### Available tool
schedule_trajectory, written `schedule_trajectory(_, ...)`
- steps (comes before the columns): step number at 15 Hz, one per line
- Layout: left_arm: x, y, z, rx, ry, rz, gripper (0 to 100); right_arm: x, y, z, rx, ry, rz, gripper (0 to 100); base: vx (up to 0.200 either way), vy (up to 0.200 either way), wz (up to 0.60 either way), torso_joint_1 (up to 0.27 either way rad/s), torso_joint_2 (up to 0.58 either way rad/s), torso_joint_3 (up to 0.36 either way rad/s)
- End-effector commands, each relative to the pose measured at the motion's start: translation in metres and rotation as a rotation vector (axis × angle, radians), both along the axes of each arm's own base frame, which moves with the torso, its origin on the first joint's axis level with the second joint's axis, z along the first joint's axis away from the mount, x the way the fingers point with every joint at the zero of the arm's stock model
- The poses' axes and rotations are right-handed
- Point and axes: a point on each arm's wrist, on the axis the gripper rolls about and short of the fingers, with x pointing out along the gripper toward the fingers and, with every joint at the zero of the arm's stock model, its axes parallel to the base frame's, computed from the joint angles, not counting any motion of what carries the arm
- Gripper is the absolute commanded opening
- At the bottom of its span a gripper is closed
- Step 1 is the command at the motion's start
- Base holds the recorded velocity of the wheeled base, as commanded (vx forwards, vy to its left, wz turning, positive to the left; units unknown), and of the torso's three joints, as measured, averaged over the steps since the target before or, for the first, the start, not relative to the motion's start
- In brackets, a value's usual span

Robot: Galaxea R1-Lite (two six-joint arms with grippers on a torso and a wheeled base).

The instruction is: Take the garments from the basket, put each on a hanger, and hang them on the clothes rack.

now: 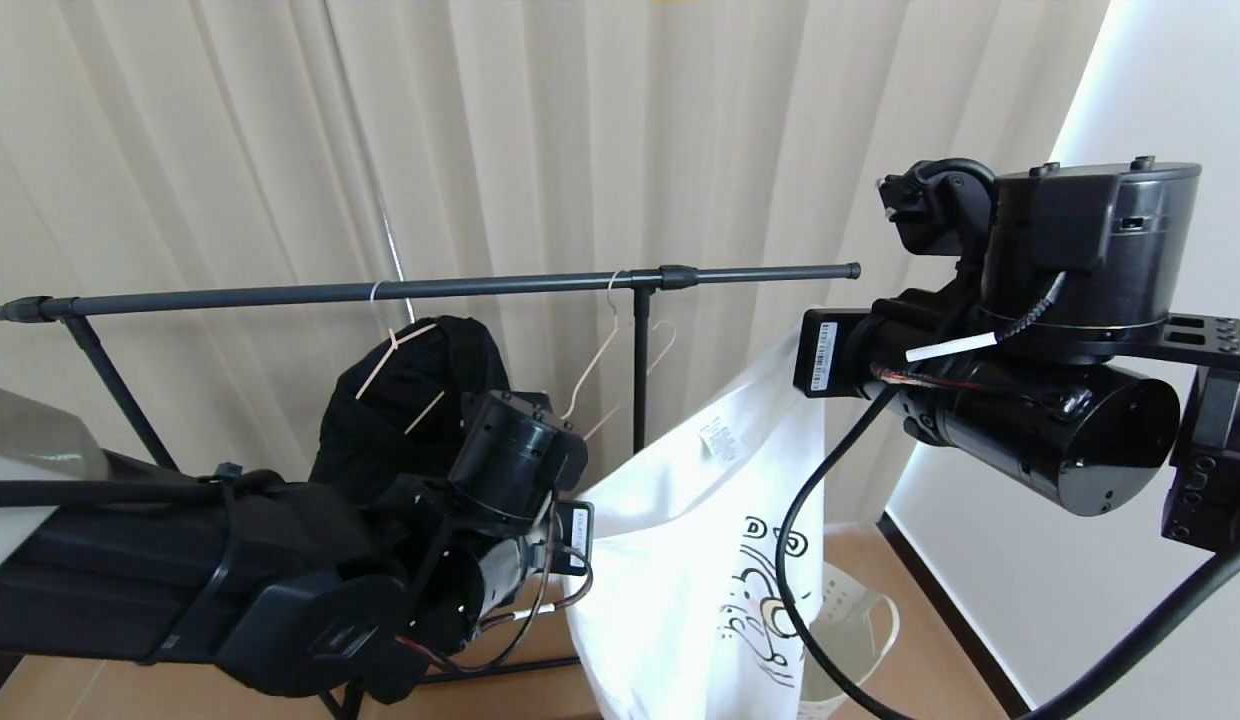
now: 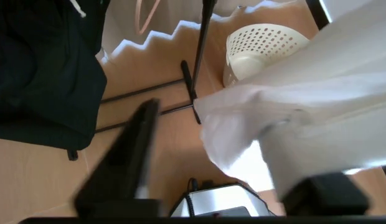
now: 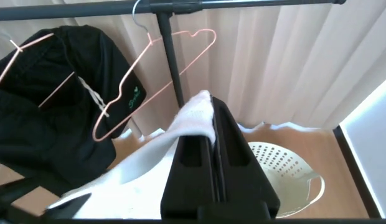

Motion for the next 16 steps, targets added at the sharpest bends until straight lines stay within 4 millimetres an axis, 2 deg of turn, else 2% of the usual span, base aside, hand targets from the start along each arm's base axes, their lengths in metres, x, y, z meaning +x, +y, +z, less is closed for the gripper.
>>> schedule_trajectory(1, -0.018, 0.006, 0.02, -0.034, -0.04, -0.028, 0, 0.01, -0.003, -0.005, -0.019, -0.011, -0.023, 0, 0.0, 0.0, 0.0, 0.0, 0.0, 0.0)
schedule_trajectory(4, -0.025, 0.013, 0.036, -0.04, -0.083, -0.044, 0, 0.02, -0.009, -0.011, -0.058, -0.021, -0.055, 0, 0.0, 0.0, 0.0, 0.0, 0.0, 0.0)
schedule_trajectory(5, -0.028, 0.018, 0.046, -0.04, -0.117, -0.052, 0, 0.022, -0.012, -0.016, -0.084, -0.012, -0.062, 0, 0.0, 0.0, 0.0, 0.0, 0.0, 0.0)
schedule_trajectory(7, -0.03, 0.02, 0.055, -0.033, -0.145, -0.069, 0, 0.021, -0.013, -0.022, -0.131, 0.003, -0.056, 0, 0.0, 0.0, 0.0, 0.0, 0.0, 0.0)
schedule_trajectory(9, -0.03, 0.021, 0.067, -0.035, -0.186, -0.083, 0, 0.017, -0.016, -0.038, -0.219, 0.041, -0.04, 0, 0.0, 0.0, 0.0, 0.0, 0.0, 0.0)
schedule_trajectory(12, -0.026, 0.023, 0.069, -0.024, -0.194, -0.075, 0, 0.008, -0.017, -0.058, -0.344, 0.085, 0.002, 0, 0.0, 0.0, 0.0, 0.0, 0.0, 0.0)
schedule_trajectory(16, -0.02, 0.028, 0.067, -0.021, -0.189, -0.049, 0, 0.004, -0.011, -0.063, -0.363, 0.095, 0.025, 0, 0.0, 0.0, 0.0, 0.0, 0.0, 0.0)
